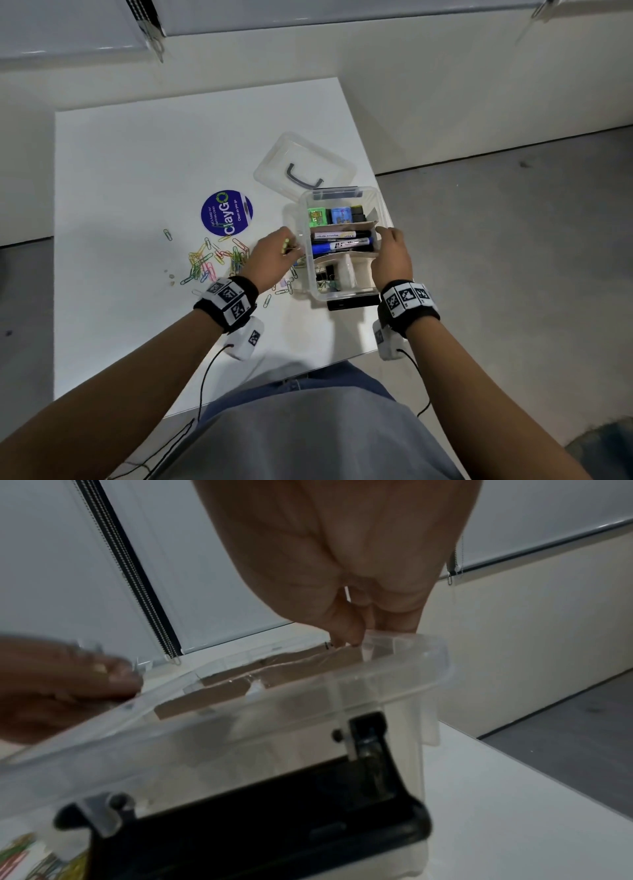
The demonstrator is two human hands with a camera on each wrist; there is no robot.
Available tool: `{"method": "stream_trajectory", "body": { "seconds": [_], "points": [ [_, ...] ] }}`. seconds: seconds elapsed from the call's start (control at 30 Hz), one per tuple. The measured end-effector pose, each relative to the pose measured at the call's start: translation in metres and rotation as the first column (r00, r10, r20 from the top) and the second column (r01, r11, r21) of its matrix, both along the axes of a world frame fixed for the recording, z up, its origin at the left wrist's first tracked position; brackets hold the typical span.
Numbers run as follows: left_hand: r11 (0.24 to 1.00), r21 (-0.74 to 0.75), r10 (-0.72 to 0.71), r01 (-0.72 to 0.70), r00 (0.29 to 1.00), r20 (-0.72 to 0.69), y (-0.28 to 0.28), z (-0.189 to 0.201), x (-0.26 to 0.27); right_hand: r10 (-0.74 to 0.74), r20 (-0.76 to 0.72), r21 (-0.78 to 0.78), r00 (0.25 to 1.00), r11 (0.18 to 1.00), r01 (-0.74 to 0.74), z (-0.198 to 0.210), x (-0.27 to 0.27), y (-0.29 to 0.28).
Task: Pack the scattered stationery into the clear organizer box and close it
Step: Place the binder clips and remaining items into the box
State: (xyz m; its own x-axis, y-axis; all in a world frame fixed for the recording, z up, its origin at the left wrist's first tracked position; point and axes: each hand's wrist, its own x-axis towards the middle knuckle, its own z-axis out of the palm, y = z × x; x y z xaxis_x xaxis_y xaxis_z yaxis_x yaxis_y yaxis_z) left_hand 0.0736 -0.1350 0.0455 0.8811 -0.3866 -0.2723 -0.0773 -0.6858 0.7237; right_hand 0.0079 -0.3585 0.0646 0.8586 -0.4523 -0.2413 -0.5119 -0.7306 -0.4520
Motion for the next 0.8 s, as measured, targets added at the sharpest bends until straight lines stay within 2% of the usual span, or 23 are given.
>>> {"method": "stream_trajectory", "body": {
  "seconds": [0.07,0.13,0.2,0.27,0.37,0.4,0.47,0.53,0.6,0.7,0.73,0.8],
  "points": [
    [0.982,-0.037,-0.185,0.185,0.983,0.0,-0.022,0.021,-0.005,-0.004,0.026,0.01,1.0,1.0,0.004,-0.002,0.005,-0.003],
    [0.909,0.112,-0.405,0.401,0.914,0.016,-0.039,0.024,-0.011,-0.004,0.041,0.02,0.999,1.0,0.003,-0.002,0.01,-0.007],
    [0.84,0.223,-0.504,0.495,0.863,-0.02,-0.045,0.019,-0.011,0.002,0.033,0.031,0.999,1.0,-0.003,-0.002,0.013,-0.012],
    [0.871,0.128,-0.472,0.475,0.88,-0.056,-0.042,0.022,-0.006,0.016,0.008,0.045,1.0,0.999,-0.016,-0.003,0.016,-0.016],
    [0.959,-0.097,-0.277,0.266,0.951,-0.135,-0.02,0.026,0.011,-0.003,0.081,0.039,0.997,0.999,0.0,-0.003,0.017,-0.014],
    [0.98,-0.096,-0.184,0.172,0.974,-0.133,-0.011,0.019,0.02,-0.002,0.138,0.026,0.99,1.0,-0.002,-0.001,0.018,-0.009],
    [0.998,0.025,-0.062,0.063,0.997,-0.042,0.005,-0.006,0.039,0.028,0.231,0.029,0.972,0.999,-0.035,0.005,0.02,0.009],
    [0.971,0.208,-0.121,0.117,0.993,0.003,0.013,-0.033,0.049,0.079,0.271,0.073,0.959,0.992,-0.102,0.012,0.022,0.039],
    [0.905,0.333,-0.272,0.265,0.962,-0.024,0.012,-0.053,0.05,0.171,0.279,0.109,0.945,0.972,-0.208,0.013,0.021,0.072],
    [0.806,0.41,-0.451,0.426,0.892,-0.04,0.008,-0.067,0.052,0.345,0.199,0.181,0.917,0.907,-0.38,-0.004,0.017,0.121],
    [0.786,0.421,-0.478,0.452,0.877,-0.047,0.007,-0.069,0.055,0.378,0.153,0.198,0.913,0.893,-0.403,-0.012,0.014,0.136],
    [0.787,0.43,-0.46,0.443,0.885,-0.07,0.008,-0.072,0.059,0.344,0.063,0.246,0.937,0.904,-0.349,-0.028,0.008,0.159]
  ]
}}
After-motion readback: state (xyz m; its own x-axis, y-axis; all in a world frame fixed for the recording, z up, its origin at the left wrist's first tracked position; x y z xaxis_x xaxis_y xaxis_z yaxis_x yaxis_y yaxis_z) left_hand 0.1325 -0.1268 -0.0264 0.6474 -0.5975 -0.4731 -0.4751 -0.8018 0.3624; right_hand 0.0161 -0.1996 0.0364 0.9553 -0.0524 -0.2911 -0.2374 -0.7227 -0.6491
